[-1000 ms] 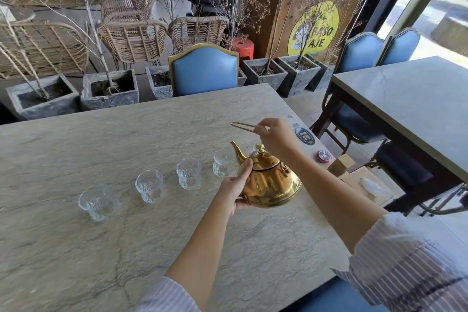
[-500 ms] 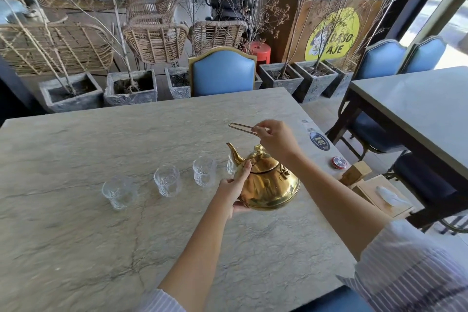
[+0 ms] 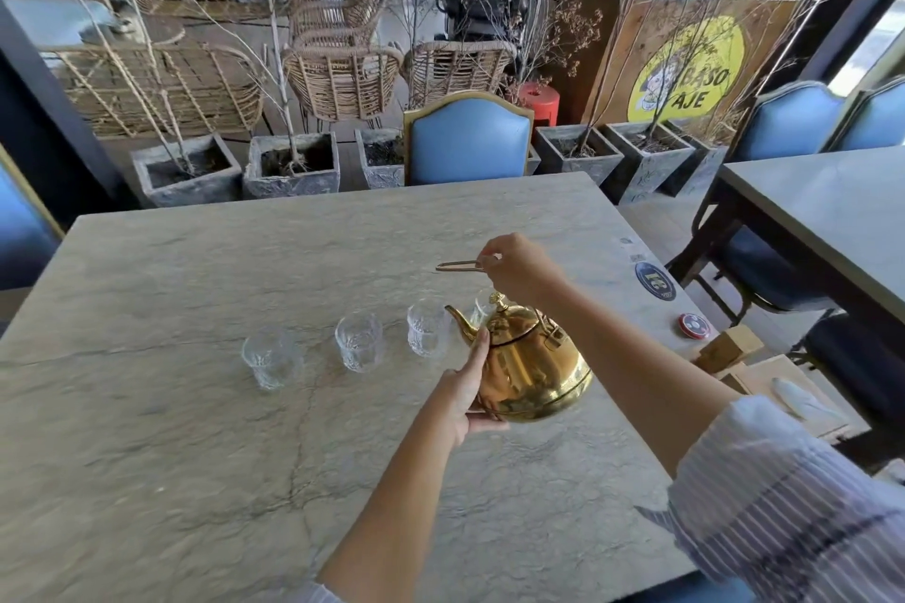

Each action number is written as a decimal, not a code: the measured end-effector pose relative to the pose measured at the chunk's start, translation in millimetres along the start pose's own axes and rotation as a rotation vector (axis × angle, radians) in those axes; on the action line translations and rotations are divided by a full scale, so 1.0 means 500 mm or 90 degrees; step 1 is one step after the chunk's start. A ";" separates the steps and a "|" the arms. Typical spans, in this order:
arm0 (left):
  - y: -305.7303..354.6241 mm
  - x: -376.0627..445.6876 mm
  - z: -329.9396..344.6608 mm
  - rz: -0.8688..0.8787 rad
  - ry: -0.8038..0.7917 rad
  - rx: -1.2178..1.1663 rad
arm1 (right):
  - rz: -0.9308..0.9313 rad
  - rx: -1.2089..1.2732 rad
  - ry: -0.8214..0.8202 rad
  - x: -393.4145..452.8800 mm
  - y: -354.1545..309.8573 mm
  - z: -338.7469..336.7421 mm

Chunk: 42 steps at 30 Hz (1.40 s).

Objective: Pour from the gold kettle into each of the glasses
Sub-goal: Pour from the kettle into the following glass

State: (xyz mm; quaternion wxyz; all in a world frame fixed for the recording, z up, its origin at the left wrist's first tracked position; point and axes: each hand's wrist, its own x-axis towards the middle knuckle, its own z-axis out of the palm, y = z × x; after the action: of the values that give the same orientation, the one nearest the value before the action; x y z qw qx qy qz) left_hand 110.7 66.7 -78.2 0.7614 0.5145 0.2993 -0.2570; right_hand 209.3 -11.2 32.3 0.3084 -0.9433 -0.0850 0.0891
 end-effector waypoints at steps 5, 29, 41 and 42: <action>0.001 -0.001 -0.007 -0.015 -0.013 0.012 | 0.008 -0.071 -0.068 0.012 -0.019 -0.003; 0.024 -0.032 0.031 -0.005 -0.090 0.001 | 0.091 -0.160 -0.155 0.034 -0.089 -0.046; 0.037 -0.053 0.042 0.030 -0.101 0.018 | 0.100 -0.179 -0.112 0.037 -0.104 -0.061; 0.036 -0.053 0.042 0.029 -0.101 0.018 | 0.093 -0.179 -0.110 0.038 -0.102 -0.061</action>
State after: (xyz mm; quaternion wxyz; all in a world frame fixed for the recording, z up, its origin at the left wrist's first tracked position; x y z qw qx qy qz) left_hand 109.3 55.4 -41.7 0.7807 0.5101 0.2226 -0.2842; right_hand 229.0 16.0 84.6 0.1579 -0.9696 -0.0540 0.1791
